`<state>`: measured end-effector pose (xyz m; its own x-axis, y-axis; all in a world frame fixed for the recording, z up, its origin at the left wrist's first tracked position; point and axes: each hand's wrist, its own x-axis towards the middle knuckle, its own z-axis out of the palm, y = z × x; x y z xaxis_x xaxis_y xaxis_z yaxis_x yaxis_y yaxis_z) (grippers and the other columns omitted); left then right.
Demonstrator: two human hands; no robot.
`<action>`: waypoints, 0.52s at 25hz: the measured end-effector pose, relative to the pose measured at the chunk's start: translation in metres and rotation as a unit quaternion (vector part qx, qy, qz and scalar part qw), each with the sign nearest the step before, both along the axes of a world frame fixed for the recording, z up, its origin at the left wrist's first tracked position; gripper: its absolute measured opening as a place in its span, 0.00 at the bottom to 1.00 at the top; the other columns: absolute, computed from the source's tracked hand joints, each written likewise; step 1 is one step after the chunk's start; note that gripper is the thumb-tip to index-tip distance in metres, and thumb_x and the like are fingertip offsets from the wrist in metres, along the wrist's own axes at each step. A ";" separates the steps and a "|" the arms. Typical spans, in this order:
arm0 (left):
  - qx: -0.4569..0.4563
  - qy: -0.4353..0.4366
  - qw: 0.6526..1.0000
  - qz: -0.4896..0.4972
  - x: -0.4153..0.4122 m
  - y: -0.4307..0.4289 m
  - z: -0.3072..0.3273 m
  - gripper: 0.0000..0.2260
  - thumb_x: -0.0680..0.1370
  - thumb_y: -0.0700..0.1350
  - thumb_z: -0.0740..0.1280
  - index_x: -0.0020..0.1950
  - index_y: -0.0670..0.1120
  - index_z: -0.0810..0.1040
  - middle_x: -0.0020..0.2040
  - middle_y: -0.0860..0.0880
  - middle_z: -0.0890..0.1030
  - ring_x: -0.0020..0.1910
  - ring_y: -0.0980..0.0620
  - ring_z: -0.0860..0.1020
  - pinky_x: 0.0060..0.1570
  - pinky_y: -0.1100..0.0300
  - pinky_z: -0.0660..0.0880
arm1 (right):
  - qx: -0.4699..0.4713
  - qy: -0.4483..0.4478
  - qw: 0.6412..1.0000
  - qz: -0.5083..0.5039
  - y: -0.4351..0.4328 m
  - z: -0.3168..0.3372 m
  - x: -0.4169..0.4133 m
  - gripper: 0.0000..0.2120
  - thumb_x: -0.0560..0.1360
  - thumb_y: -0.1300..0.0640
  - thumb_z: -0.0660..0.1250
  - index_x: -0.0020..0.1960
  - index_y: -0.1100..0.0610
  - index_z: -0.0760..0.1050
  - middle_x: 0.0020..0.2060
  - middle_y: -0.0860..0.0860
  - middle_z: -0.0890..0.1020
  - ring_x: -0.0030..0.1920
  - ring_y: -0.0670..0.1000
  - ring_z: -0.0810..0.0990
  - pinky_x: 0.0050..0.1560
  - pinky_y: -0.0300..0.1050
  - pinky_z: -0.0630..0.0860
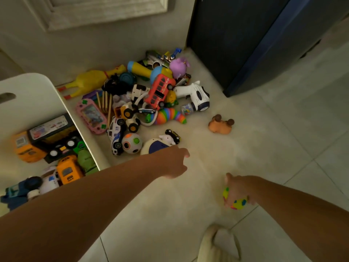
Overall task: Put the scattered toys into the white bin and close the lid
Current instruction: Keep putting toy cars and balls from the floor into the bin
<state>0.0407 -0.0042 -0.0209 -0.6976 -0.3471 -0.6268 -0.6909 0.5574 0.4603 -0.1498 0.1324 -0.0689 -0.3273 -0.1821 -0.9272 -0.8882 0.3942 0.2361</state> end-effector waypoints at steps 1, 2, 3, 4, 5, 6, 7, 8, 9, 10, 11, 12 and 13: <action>-0.001 0.001 1.000 0.009 0.001 -0.002 0.000 0.23 0.80 0.52 0.62 0.75 0.52 0.62 0.71 0.47 0.67 0.66 0.47 0.72 0.62 0.56 0.70 | -0.029 -0.022 0.999 -0.038 -0.001 -0.002 0.000 0.38 0.67 0.49 0.74 0.69 0.57 0.58 0.61 0.58 0.73 0.49 0.58 0.79 0.48 0.51 0.78; -0.001 0.003 1.000 0.018 0.004 -0.005 0.000 0.25 0.79 0.52 0.64 0.75 0.51 0.62 0.70 0.46 0.68 0.66 0.47 0.71 0.61 0.57 0.70 | -0.066 -0.052 0.992 -0.092 -0.006 -0.002 0.000 0.33 0.67 0.52 0.74 0.65 0.56 0.62 0.58 0.57 0.74 0.45 0.56 0.79 0.43 0.50 0.79; -0.003 0.003 1.000 0.025 0.007 -0.009 0.000 0.27 0.78 0.52 0.66 0.76 0.50 0.61 0.69 0.46 0.69 0.66 0.47 0.71 0.59 0.58 0.69 | -0.109 -0.088 0.975 -0.173 -0.017 -0.002 0.000 0.29 0.67 0.52 0.73 0.62 0.55 0.64 0.55 0.57 0.74 0.43 0.56 0.79 0.38 0.49 0.79; -0.005 0.003 1.000 0.028 0.009 -0.011 0.002 0.30 0.77 0.51 0.68 0.76 0.50 0.60 0.70 0.46 0.68 0.67 0.47 0.70 0.59 0.58 0.69 | -0.149 -0.139 0.939 -0.279 -0.029 -0.001 0.002 0.25 0.68 0.53 0.73 0.60 0.54 0.66 0.53 0.57 0.74 0.41 0.56 0.78 0.34 0.47 0.79; -0.010 0.007 1.000 0.028 0.012 -0.013 0.004 0.33 0.75 0.52 0.69 0.77 0.50 0.58 0.71 0.46 0.67 0.68 0.47 0.69 0.60 0.58 0.68 | -0.169 -0.202 0.886 -0.382 -0.045 0.002 0.009 0.21 0.71 0.53 0.72 0.59 0.55 0.68 0.52 0.58 0.74 0.41 0.56 0.78 0.34 0.46 0.78; -0.010 0.014 0.999 0.031 0.015 -0.014 0.006 0.37 0.74 0.52 0.71 0.78 0.50 0.56 0.73 0.46 0.65 0.69 0.46 0.68 0.62 0.58 0.67 | -0.170 -0.270 0.832 -0.454 -0.060 0.008 0.018 0.19 0.72 0.53 0.71 0.59 0.57 0.70 0.51 0.60 0.75 0.41 0.57 0.79 0.35 0.46 0.79; 0.000 0.024 0.999 0.044 0.017 -0.016 0.006 0.41 0.72 0.53 0.73 0.78 0.51 0.53 0.74 0.46 0.63 0.70 0.46 0.67 0.63 0.58 0.67 | -0.157 -0.330 0.790 -0.493 -0.073 0.013 0.028 0.20 0.71 0.53 0.71 0.59 0.59 0.72 0.51 0.61 0.76 0.41 0.58 0.80 0.38 0.47 0.79; 0.012 0.039 0.997 0.066 0.019 -0.020 0.008 0.44 0.70 0.54 0.75 0.78 0.53 0.52 0.73 0.46 0.64 0.69 0.46 0.69 0.62 0.58 0.68 | -0.141 -0.380 0.759 -0.510 -0.086 0.018 0.041 0.21 0.70 0.51 0.71 0.59 0.60 0.74 0.50 0.61 0.78 0.43 0.59 0.80 0.42 0.49 0.80; 0.019 0.054 0.994 0.089 0.022 -0.025 0.008 0.44 0.69 0.55 0.75 0.78 0.54 0.54 0.71 0.47 0.66 0.66 0.47 0.71 0.59 0.58 0.70 | -0.128 -0.425 0.733 -0.515 -0.097 0.022 0.052 0.21 0.70 0.50 0.70 0.58 0.61 0.74 0.49 0.60 0.79 0.45 0.60 0.81 0.48 0.51 0.80; 0.023 0.071 0.992 0.105 0.026 -0.030 0.011 0.41 0.68 0.55 0.76 0.76 0.55 0.59 0.67 0.48 0.70 0.61 0.48 0.74 0.54 0.60 0.72 | -0.115 -0.463 0.710 -0.518 -0.107 0.024 0.062 0.21 0.71 0.50 0.69 0.58 0.61 0.74 0.50 0.60 0.80 0.48 0.62 0.80 0.53 0.53 0.78; 0.021 0.081 0.990 0.115 0.030 -0.036 0.014 0.36 0.68 0.55 0.76 0.72 0.54 0.64 0.63 0.50 0.74 0.56 0.50 0.76 0.49 0.62 0.72 | -0.107 -0.494 0.686 -0.524 -0.115 0.025 0.069 0.21 0.72 0.49 0.68 0.60 0.60 0.74 0.51 0.60 0.80 0.50 0.63 0.80 0.57 0.56 0.75; 0.015 0.088 0.988 0.125 0.036 -0.043 0.019 0.31 0.68 0.55 0.75 0.68 0.53 0.69 0.58 0.52 0.77 0.52 0.52 0.77 0.47 0.63 0.72 | -0.103 -0.516 0.666 -0.528 -0.123 0.029 0.076 0.22 0.72 0.47 0.67 0.61 0.59 0.73 0.53 0.61 0.80 0.53 0.65 0.79 0.59 0.57 0.75; 0.008 0.093 0.985 0.144 0.043 -0.052 0.025 0.27 0.69 0.54 0.75 0.65 0.52 0.71 0.54 0.53 0.78 0.49 0.53 0.76 0.45 0.63 0.72 | -0.104 -0.524 0.656 -0.534 -0.133 0.030 0.081 0.25 0.72 0.43 0.67 0.63 0.57 0.73 0.55 0.61 0.80 0.55 0.66 0.79 0.58 0.58 0.76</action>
